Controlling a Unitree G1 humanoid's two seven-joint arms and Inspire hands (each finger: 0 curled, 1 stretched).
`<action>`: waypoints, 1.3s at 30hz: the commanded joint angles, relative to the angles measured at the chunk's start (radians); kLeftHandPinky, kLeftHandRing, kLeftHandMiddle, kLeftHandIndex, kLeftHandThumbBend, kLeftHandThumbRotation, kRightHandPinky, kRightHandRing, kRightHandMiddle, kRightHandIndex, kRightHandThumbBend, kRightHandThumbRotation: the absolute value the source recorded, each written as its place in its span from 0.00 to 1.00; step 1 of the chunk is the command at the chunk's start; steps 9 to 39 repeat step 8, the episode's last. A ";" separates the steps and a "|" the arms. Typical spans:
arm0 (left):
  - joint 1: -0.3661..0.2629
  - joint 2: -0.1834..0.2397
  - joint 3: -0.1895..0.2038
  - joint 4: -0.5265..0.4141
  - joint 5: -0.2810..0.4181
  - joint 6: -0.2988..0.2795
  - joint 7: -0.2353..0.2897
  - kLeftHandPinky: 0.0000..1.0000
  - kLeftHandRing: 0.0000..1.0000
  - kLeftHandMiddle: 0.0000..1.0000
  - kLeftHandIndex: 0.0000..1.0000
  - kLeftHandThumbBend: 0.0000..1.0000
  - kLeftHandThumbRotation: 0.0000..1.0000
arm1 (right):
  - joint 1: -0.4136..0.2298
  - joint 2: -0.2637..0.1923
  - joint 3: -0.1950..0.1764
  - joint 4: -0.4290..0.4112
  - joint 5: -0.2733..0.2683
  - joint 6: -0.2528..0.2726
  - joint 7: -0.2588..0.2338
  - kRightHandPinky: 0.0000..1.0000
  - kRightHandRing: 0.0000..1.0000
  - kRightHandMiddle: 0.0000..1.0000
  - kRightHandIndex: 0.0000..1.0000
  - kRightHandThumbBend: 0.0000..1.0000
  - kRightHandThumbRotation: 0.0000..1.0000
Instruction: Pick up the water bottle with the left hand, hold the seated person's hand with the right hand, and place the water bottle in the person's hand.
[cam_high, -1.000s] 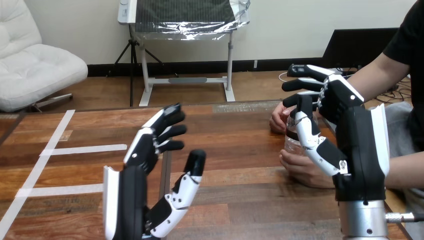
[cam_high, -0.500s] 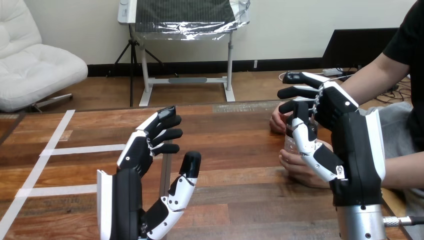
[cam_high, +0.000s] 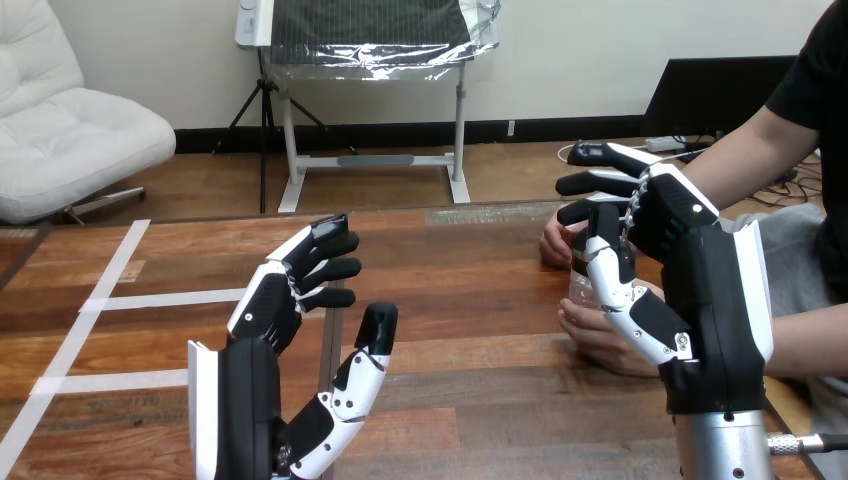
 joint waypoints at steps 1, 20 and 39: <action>-0.002 -0.078 0.016 -0.061 0.005 -0.012 0.004 0.59 0.68 0.73 0.75 0.40 0.35 | -0.031 0.004 -0.005 0.002 -0.003 -0.021 0.000 0.45 0.59 0.66 0.71 0.04 0.00; -0.005 -0.082 0.015 -0.062 0.006 -0.007 0.004 0.58 0.68 0.73 0.74 0.41 0.35 | -0.034 0.001 -0.008 0.006 0.003 -0.023 0.004 0.47 0.60 0.66 0.71 0.05 0.00; -0.005 -0.082 0.015 -0.062 0.006 -0.007 0.004 0.58 0.68 0.73 0.74 0.41 0.35 | -0.034 0.001 -0.008 0.006 0.003 -0.023 0.004 0.47 0.60 0.66 0.71 0.05 0.00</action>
